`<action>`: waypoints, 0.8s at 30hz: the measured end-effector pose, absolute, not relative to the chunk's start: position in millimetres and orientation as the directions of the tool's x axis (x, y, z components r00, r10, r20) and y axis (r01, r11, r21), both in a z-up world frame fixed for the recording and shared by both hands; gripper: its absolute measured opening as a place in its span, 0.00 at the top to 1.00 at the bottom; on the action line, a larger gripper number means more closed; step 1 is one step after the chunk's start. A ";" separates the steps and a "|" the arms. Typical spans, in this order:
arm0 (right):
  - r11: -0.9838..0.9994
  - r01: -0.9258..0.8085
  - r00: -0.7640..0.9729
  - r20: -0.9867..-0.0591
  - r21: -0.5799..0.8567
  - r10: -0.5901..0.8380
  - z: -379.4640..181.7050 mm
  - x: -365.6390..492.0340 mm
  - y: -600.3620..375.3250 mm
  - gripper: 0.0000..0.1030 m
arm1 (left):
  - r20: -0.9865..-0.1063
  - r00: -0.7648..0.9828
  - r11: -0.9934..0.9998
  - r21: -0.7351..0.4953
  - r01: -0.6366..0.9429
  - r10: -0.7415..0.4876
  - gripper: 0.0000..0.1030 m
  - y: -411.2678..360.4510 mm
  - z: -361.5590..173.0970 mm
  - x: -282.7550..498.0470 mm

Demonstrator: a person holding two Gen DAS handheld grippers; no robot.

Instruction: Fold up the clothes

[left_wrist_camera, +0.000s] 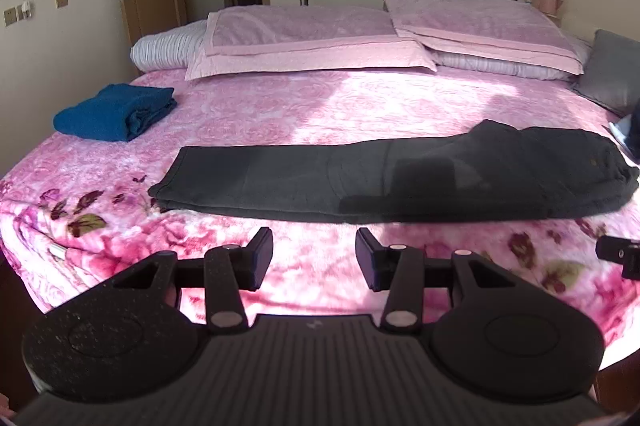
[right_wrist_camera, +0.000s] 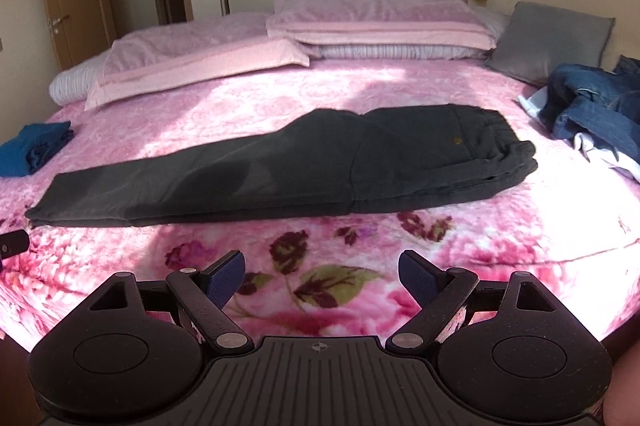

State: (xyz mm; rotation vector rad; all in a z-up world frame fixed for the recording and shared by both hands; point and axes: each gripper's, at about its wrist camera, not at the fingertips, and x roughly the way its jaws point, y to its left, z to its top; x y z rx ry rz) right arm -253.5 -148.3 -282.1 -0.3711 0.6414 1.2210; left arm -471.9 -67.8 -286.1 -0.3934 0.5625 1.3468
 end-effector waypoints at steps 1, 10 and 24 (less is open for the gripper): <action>0.317 -0.946 0.201 -0.643 0.070 0.739 -284.2 -250.6 -142.1 0.16 | -0.598 0.121 0.187 0.049 -0.981 0.792 0.60 -60.0 -288.1 -470.0; 0.350 -0.935 0.205 -0.718 0.057 0.665 -308.1 -221.6 -86.0 0.16 | -0.682 0.117 0.173 0.014 -0.985 0.722 0.60 4.2 -317.6 -457.8; 0.435 -0.828 0.063 -0.712 0.353 0.699 -346.2 -148.5 -66.7 0.16 | -0.647 0.247 -0.136 -0.482 -0.865 0.721 0.55 70.5 -368.2 -581.7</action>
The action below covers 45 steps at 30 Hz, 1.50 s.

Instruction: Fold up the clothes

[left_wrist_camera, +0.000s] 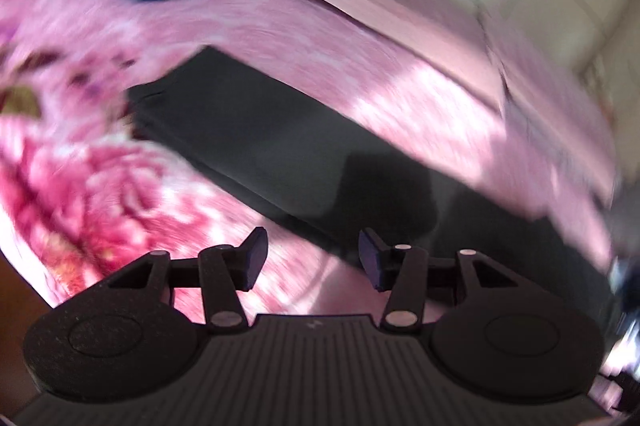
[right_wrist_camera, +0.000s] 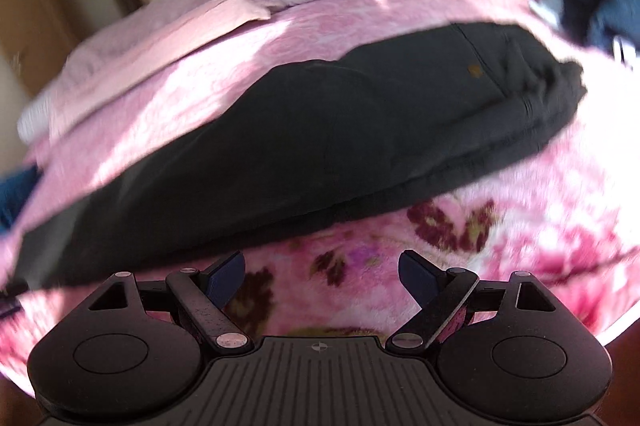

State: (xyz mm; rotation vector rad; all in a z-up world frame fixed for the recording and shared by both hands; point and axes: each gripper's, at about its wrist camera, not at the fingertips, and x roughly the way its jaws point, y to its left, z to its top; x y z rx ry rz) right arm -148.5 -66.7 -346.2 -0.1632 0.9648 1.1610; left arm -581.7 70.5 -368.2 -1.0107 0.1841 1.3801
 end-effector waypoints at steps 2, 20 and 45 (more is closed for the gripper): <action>0.459 -0.785 0.045 -0.700 0.417 0.713 -349.4 -135.6 -67.0 0.16 | -0.632 0.249 -0.214 -0.563 -0.798 0.734 0.54 76.0 -378.0 -602.6; 0.519 -0.635 0.041 -0.645 0.573 0.763 -368.1 -98.9 -42.1 0.16 | -0.518 0.156 -0.355 -0.747 -0.562 0.841 0.53 105.3 -416.4 -632.0; 0.509 -0.646 0.160 -0.550 0.569 0.819 -353.7 -66.4 -53.1 0.16 | -0.538 0.544 0.710 0.154 -0.687 0.644 0.84 78.3 -374.7 -314.5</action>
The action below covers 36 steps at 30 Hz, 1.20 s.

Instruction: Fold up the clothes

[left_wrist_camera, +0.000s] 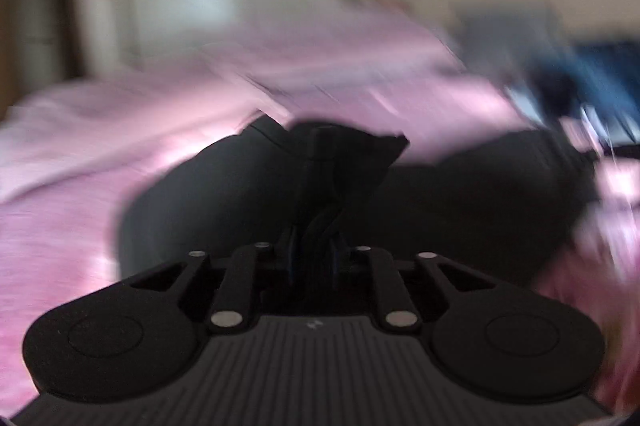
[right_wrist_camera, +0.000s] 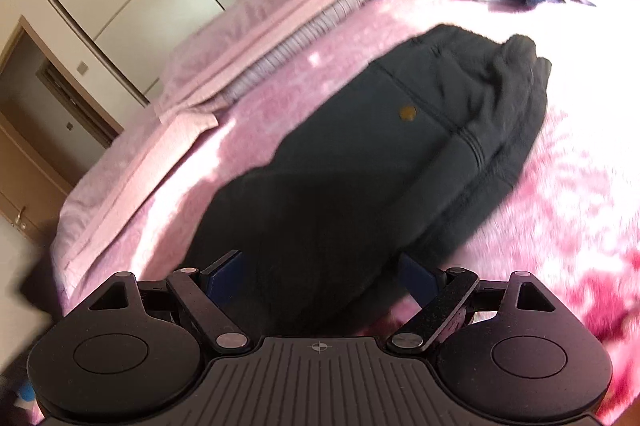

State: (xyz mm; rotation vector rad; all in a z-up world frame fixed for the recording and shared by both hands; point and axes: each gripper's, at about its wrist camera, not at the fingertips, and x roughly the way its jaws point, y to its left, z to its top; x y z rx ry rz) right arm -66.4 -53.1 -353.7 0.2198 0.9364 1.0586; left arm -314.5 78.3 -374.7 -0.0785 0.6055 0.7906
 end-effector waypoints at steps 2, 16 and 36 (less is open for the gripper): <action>0.520 -0.638 0.165 -0.558 0.568 0.813 -352.7 -65.7 -50.2 0.16 | -0.583 0.512 0.723 0.203 -0.660 0.631 0.82 68.9 -395.9 -295.8; 0.358 -0.425 -0.296 -0.502 0.831 0.813 -372.2 -97.8 14.6 0.42 | -0.531 0.603 0.579 -0.237 -0.780 0.596 0.76 82.6 -338.9 -434.3; 0.240 -0.702 -0.102 -0.429 0.670 0.898 -347.9 -153.4 49.6 0.90 | -0.535 0.571 0.476 -0.322 -0.819 0.622 0.78 95.8 -357.7 -482.1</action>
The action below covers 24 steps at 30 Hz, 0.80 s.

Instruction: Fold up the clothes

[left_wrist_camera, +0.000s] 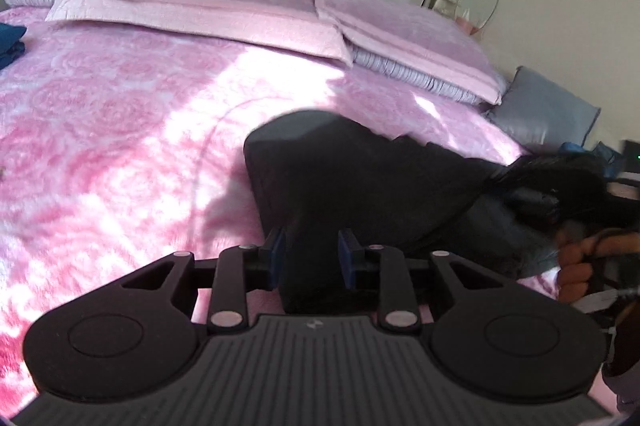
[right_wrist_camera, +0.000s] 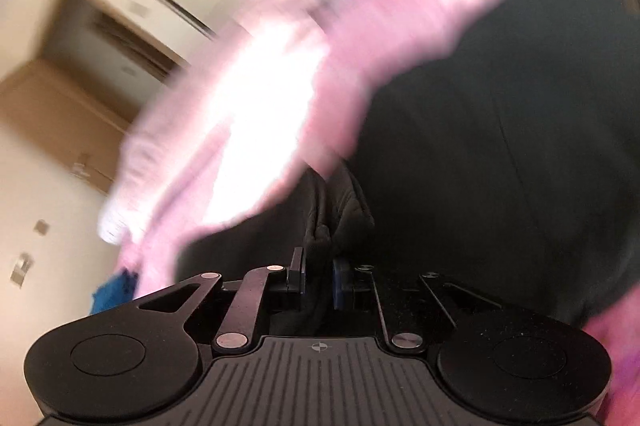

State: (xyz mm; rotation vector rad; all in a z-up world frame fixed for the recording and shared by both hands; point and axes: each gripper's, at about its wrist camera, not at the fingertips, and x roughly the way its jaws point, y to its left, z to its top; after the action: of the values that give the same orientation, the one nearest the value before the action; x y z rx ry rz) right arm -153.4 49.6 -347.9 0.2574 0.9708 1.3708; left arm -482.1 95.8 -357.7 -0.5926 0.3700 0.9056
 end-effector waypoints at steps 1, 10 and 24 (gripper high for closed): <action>0.199 -0.730 -0.071 -0.362 0.654 0.929 -335.4 -154.0 39.4 0.90 | -0.530 0.576 0.481 -0.321 -0.815 0.623 0.78 96.8 -355.9 -481.2; 0.454 -0.615 -0.007 -0.580 0.645 0.815 -379.0 -126.5 26.5 0.90 | -0.547 0.574 0.508 -0.287 -0.812 0.609 0.87 108.4 -359.3 -461.1; 0.440 -0.783 0.097 -0.612 0.440 0.785 -353.5 -147.1 32.8 0.66 | -0.574 0.548 0.562 -0.177 -0.808 0.608 0.88 116.1 -357.6 -442.6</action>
State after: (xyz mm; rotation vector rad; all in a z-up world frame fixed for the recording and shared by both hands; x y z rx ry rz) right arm -147.1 32.8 -353.5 0.0025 0.9082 1.1610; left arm -442.6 116.1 -357.6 -0.4548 0.4870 0.8731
